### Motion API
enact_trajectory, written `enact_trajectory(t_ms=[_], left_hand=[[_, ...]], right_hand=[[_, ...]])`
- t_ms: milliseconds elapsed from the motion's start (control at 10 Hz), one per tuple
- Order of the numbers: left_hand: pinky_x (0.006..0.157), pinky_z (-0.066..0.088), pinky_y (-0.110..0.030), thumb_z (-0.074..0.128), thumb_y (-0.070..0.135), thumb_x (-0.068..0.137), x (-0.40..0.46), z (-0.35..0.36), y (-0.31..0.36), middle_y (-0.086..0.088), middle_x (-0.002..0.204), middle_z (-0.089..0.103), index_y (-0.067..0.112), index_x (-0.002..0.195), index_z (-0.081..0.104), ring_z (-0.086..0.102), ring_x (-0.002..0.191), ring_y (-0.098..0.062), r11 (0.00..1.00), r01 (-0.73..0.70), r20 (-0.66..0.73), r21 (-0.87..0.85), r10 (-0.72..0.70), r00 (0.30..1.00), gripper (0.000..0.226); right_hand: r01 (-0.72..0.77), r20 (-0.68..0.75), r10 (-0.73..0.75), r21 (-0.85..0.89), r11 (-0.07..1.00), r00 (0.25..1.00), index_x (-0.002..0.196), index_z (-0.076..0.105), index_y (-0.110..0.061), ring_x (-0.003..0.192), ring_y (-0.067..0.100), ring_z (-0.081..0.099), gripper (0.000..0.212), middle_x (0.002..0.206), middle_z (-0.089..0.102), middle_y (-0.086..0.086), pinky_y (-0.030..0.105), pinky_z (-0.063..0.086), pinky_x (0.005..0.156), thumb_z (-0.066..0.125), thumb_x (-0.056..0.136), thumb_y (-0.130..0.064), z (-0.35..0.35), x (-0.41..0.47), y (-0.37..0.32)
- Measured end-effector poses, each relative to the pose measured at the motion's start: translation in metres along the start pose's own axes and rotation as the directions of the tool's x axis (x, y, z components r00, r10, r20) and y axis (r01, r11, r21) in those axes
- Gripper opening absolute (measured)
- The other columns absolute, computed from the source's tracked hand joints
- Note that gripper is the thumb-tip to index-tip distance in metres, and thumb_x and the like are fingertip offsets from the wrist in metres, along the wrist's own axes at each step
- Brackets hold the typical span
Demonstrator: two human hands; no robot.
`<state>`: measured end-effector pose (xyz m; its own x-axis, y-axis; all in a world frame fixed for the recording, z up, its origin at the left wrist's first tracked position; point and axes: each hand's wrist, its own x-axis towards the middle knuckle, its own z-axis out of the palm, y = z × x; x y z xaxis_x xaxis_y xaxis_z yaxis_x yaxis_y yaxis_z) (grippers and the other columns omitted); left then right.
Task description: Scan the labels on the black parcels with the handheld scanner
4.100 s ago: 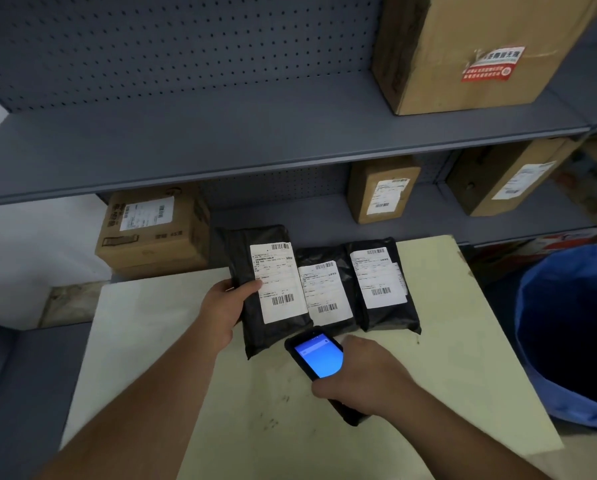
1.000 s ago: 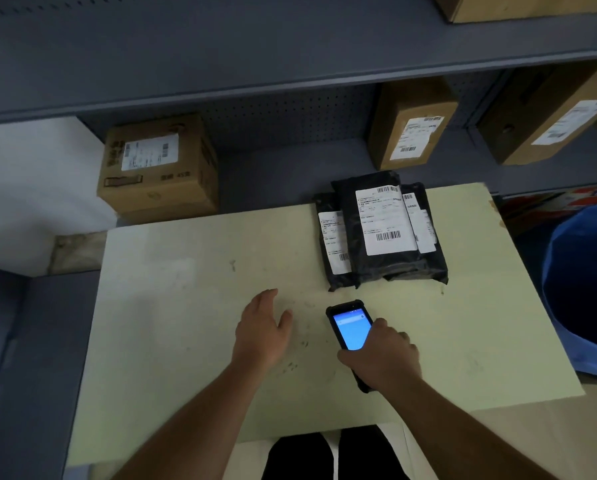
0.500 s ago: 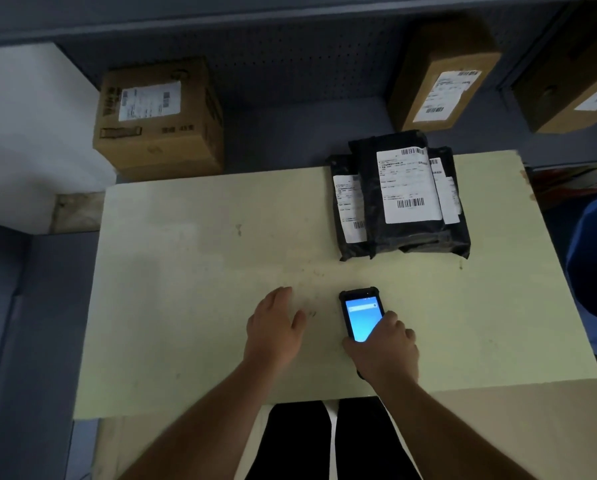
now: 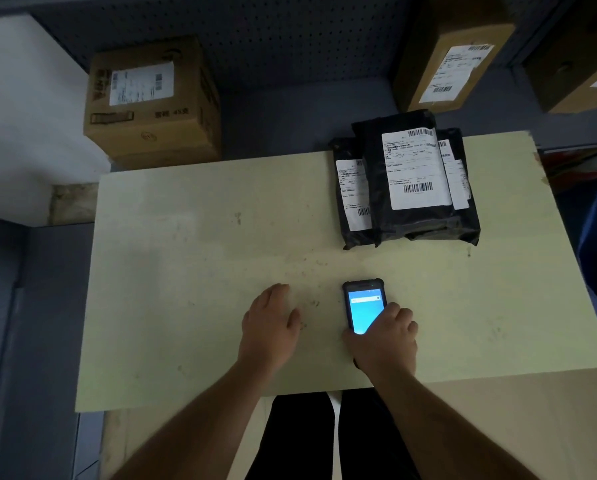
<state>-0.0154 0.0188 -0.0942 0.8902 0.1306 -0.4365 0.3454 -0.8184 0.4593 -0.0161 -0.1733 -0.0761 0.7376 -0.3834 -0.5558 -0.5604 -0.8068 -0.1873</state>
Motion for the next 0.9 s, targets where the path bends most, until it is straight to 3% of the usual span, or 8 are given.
enact_trajectory(t_ms=[400,600,900], left_hand=[[0.113,0.039,-0.043,0.057,0.032,0.101,0.0,-0.007,0.006,-0.003,0.156,0.05,0.018,0.15,0.049,0.046,0.143,-0.025,1.0,-0.004,0.0,0.024,0.004,1.0,0.052],[0.116,0.036,-0.043,0.054,0.038,0.102,-0.002,-0.015,0.013,-0.001,0.161,0.044,0.022,0.154,0.044,0.041,0.147,-0.022,1.0,0.003,-0.004,0.023,-0.003,1.0,0.056],[0.116,0.036,-0.043,0.054,0.045,0.099,-0.012,-0.037,0.024,0.003,0.163,0.04,0.026,0.154,0.042,0.037,0.149,-0.019,1.0,-0.002,-0.07,0.004,0.002,0.998,0.06]], right_hand=[[0.05,-0.012,-0.052,-0.114,0.992,0.999,0.144,0.036,-0.017,0.126,0.025,0.052,0.087,0.139,0.05,0.005,0.043,0.051,0.1,0.071,0.082,-0.066,-0.012,0.003,-0.009],[0.186,-0.033,-0.189,-0.068,0.98,0.981,0.153,0.035,-0.021,0.134,0.025,0.047,0.083,0.151,0.043,0.002,0.044,0.047,0.105,0.066,0.089,-0.063,-0.032,0.0,-0.022],[0.277,-0.021,-0.276,0.009,0.961,0.961,0.16,0.031,-0.024,0.146,0.025,0.039,0.089,0.163,0.035,0.0,0.047,0.04,0.114,0.063,0.09,-0.068,-0.062,-0.012,-0.038]])
